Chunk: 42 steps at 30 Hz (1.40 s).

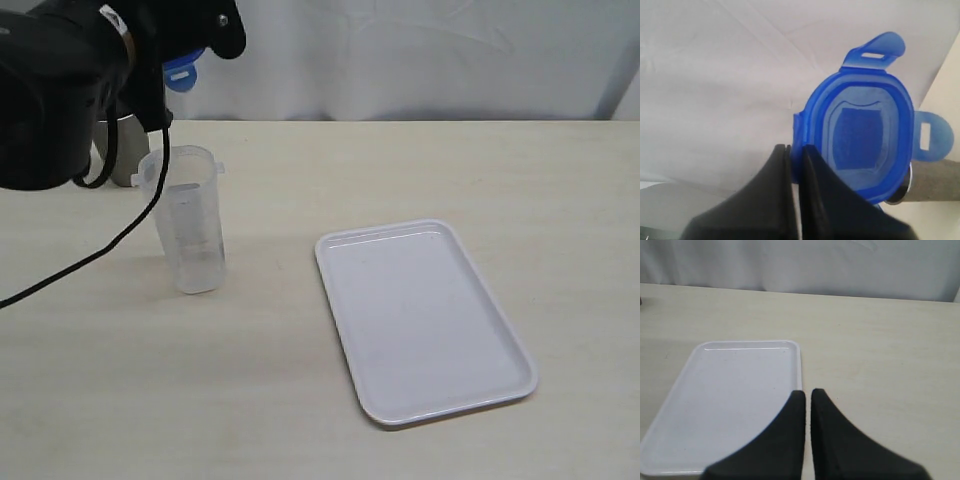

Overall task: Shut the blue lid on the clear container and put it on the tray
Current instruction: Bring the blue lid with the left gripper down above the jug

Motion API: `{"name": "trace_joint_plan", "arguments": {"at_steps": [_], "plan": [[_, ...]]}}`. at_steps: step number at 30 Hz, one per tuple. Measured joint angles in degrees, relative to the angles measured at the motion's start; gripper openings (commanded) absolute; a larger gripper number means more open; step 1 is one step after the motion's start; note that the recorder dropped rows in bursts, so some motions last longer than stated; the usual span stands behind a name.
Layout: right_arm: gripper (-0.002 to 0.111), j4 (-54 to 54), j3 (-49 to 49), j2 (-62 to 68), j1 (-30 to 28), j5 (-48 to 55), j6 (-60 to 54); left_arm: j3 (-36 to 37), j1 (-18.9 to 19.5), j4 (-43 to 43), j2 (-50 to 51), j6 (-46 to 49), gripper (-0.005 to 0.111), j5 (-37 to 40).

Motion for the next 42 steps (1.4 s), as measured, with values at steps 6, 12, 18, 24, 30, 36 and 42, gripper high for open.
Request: {"name": "trace_joint_plan", "arguments": {"at_steps": [6,12,18,24,30,36,42], "plan": [[0.004,0.0,0.0,0.0,0.0,0.0,0.0,2.1,0.0,0.5,0.0,-1.0,0.0,0.2],[0.004,0.0,0.0,0.0,0.0,0.0,0.0,2.1,0.0,0.8,0.0,-4.6,0.0,0.1],[0.004,0.0,0.0,0.0,0.0,0.0,0.0,2.1,0.0,1.1,0.0,-5.7,0.0,-0.6],[0.004,0.0,0.0,0.0,0.0,0.0,0.0,2.1,0.0,1.1,0.0,-4.5,0.0,-3.7],[0.004,0.0,0.0,0.0,0.0,0.0,0.0,2.1,0.8,1.2,0.0,1.6,0.0,-3.1],[0.004,0.0,0.0,0.0,0.0,0.0,0.0,2.1,5.5,1.3,0.0,3.7,0.0,-4.1],[0.004,0.0,0.0,0.0,0.0,0.0,0.0,2.1,6.3,0.3,0.0,3.7,0.0,-10.6]]}}
